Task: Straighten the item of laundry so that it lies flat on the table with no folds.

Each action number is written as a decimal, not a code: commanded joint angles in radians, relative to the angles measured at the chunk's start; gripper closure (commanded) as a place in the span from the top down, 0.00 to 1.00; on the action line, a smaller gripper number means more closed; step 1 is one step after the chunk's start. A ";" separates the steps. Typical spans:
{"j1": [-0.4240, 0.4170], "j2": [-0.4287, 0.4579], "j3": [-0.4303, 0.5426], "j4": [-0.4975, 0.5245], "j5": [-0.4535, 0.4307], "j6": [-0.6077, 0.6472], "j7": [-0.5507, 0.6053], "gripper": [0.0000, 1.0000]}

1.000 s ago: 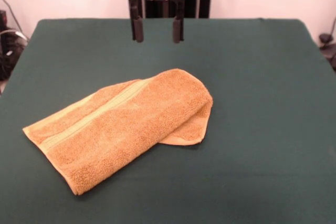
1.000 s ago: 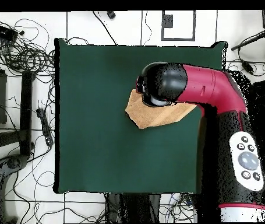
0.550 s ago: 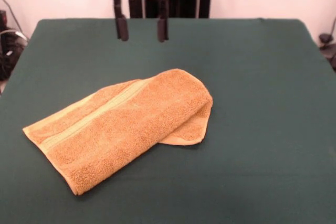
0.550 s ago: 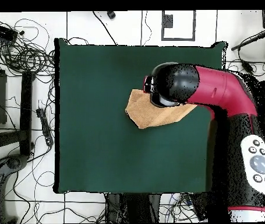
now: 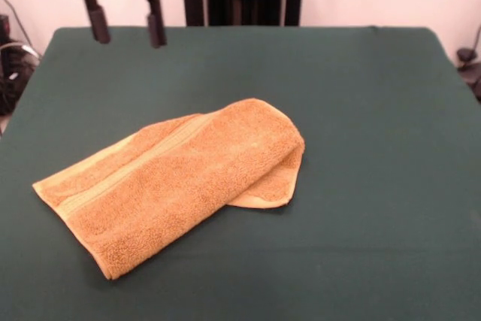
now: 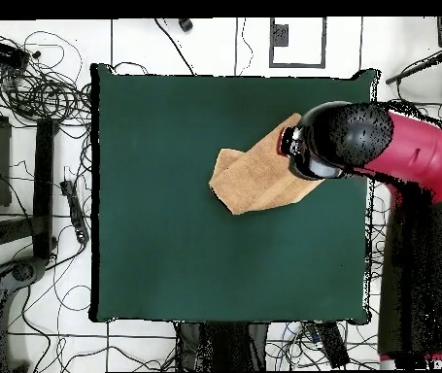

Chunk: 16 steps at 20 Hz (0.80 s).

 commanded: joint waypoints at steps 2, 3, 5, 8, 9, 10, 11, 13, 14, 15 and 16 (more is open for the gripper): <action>0.017 0.067 0.037 -0.006 -0.007 0.110 -0.015 1.00; 0.017 0.067 0.036 -0.002 -0.009 0.106 -0.011 1.00; 0.019 0.065 0.035 0.008 -0.013 0.096 -0.011 1.00; 0.021 0.063 0.034 0.020 -0.015 0.082 -0.007 1.00; 0.021 0.062 0.033 0.025 -0.016 0.077 -0.008 1.00; 0.022 0.062 0.033 0.028 -0.016 0.073 -0.006 1.00; 0.022 0.060 0.033 0.033 -0.016 0.070 -0.005 1.00; 0.023 0.060 0.031 0.034 -0.016 0.070 0.001 1.00; 0.022 0.060 0.030 0.034 -0.016 0.070 0.001 1.00; 0.022 0.059 0.030 0.036 -0.016 0.068 0.001 1.00; 0.021 0.058 0.030 0.038 -0.015 0.068 0.002 1.00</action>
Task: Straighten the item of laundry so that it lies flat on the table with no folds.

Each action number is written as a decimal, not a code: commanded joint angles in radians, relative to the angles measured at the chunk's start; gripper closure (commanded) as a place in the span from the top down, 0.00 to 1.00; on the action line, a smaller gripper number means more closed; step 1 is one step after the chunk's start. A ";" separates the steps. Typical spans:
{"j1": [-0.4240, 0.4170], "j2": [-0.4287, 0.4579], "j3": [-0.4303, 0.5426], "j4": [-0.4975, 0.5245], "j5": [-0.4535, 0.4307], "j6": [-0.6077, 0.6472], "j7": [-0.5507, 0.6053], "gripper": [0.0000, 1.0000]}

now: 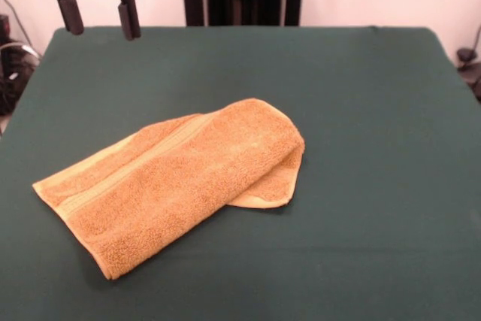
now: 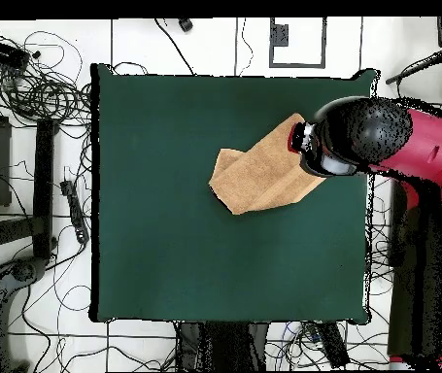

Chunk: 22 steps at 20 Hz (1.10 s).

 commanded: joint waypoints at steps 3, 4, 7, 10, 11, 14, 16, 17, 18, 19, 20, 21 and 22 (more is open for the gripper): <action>0.031 0.052 0.029 0.080 -0.013 0.047 -0.005 1.00; 0.031 0.051 0.030 0.081 -0.013 0.048 -0.006 1.00; 0.028 0.053 0.032 0.080 -0.015 0.049 -0.015 1.00; 0.026 0.055 0.035 0.076 -0.013 0.052 -0.017 1.00; 0.024 0.054 0.035 0.078 -0.013 0.051 -0.020 1.00; 0.011 0.031 0.025 0.117 -0.012 0.032 -0.020 1.00; 0.000 0.002 0.013 0.166 -0.002 0.014 -0.002 1.00; -0.003 -0.012 0.006 0.182 -0.006 0.013 -0.005 1.00; -0.007 -0.026 0.005 0.199 -0.007 0.014 -0.014 1.00; -0.014 -0.038 0.012 0.219 -0.003 0.013 -0.031 1.00; -0.022 -0.050 0.018 0.239 0.001 0.011 -0.047 1.00; -0.030 -0.061 0.027 0.262 0.009 0.006 -0.055 1.00; -0.034 -0.067 0.032 0.273 0.013 0.003 -0.060 1.00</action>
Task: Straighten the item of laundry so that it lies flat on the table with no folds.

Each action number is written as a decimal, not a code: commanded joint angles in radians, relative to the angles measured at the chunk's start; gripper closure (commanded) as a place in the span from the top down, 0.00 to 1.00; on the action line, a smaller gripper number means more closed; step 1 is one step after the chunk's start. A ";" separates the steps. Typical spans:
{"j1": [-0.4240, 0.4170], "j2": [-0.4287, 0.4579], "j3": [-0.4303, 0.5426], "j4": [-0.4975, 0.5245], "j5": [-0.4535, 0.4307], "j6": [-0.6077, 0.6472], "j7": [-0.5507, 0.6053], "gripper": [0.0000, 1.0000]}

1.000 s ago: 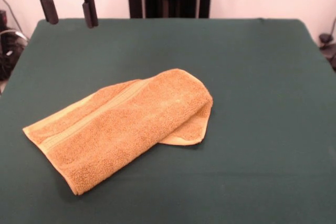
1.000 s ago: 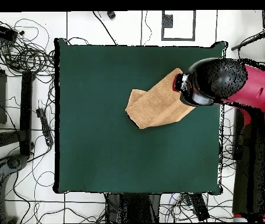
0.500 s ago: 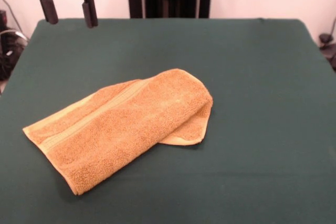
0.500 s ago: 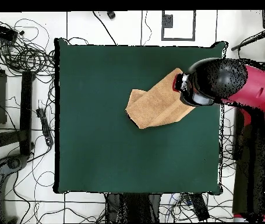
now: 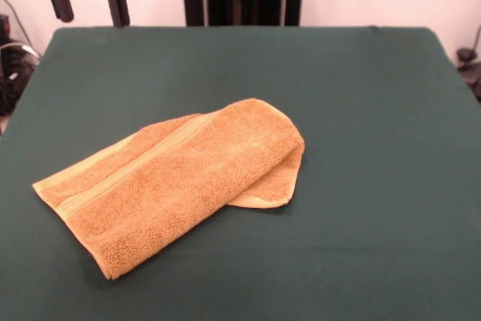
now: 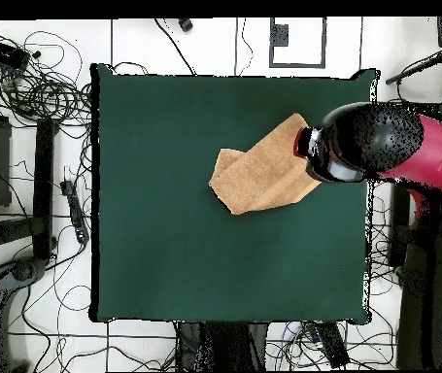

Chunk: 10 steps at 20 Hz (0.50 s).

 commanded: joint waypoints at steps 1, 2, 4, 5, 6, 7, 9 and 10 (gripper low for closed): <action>-0.015 -0.039 0.035 0.245 0.014 0.002 -0.062 1.00; -0.017 -0.042 0.036 0.251 0.012 -0.001 -0.058 1.00; -0.021 -0.042 0.042 0.255 0.009 -0.004 -0.057 1.00; -0.023 -0.042 0.045 0.257 0.007 -0.006 -0.058 1.00; -0.024 -0.041 0.049 0.254 0.005 -0.004 -0.060 1.00; -0.024 -0.038 0.051 0.249 0.000 -0.002 -0.063 1.00; -0.022 -0.029 0.052 0.236 -0.005 0.000 -0.056 1.00; -0.020 -0.020 0.052 0.220 -0.010 0.007 -0.057 1.00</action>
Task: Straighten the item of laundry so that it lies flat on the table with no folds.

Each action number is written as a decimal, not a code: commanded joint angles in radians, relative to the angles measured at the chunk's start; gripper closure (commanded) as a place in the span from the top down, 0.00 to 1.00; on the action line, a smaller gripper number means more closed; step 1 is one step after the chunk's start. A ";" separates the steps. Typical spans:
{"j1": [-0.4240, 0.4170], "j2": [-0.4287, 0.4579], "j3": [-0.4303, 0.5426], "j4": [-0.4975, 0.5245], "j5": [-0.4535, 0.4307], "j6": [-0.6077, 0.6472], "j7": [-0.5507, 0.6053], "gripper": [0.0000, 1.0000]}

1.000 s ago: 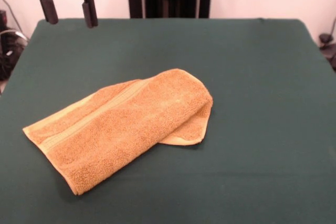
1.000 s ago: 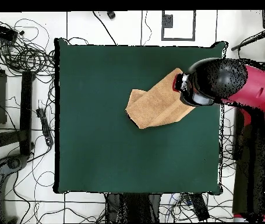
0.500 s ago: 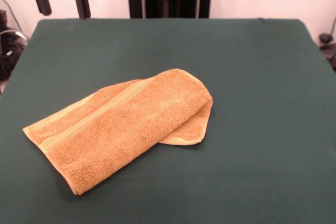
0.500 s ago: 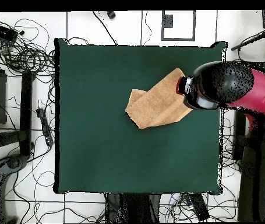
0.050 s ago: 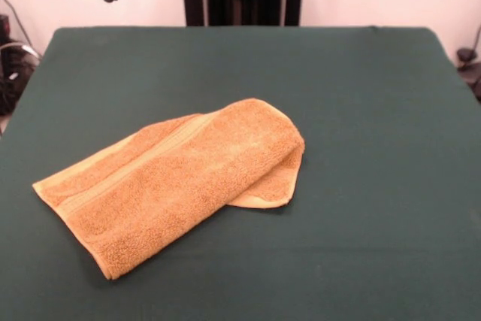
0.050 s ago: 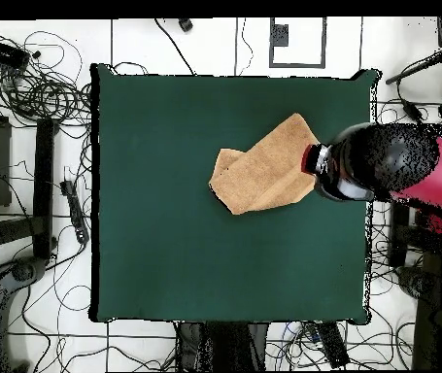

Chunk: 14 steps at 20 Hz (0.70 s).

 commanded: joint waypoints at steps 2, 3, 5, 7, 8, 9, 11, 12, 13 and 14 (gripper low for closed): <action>0.024 0.058 0.054 0.100 -0.020 0.021 -0.058 1.00; 0.025 0.069 0.056 0.080 -0.021 0.031 -0.057 1.00; 0.033 0.106 0.057 0.006 -0.030 0.070 -0.052 1.00; 0.040 0.161 0.071 -0.090 -0.037 0.109 -0.066 1.00; 0.044 0.190 0.079 -0.140 -0.040 0.128 -0.075 1.00; 0.051 0.215 0.083 -0.186 -0.045 0.145 -0.080 1.00; 0.059 0.265 0.097 -0.269 -0.044 0.177 -0.096 1.00; 0.064 0.289 0.103 -0.307 -0.040 0.192 -0.097 1.00; 0.069 0.311 0.104 -0.343 -0.037 0.204 -0.090 1.00; 0.076 0.329 0.102 -0.376 -0.038 0.219 -0.083 1.00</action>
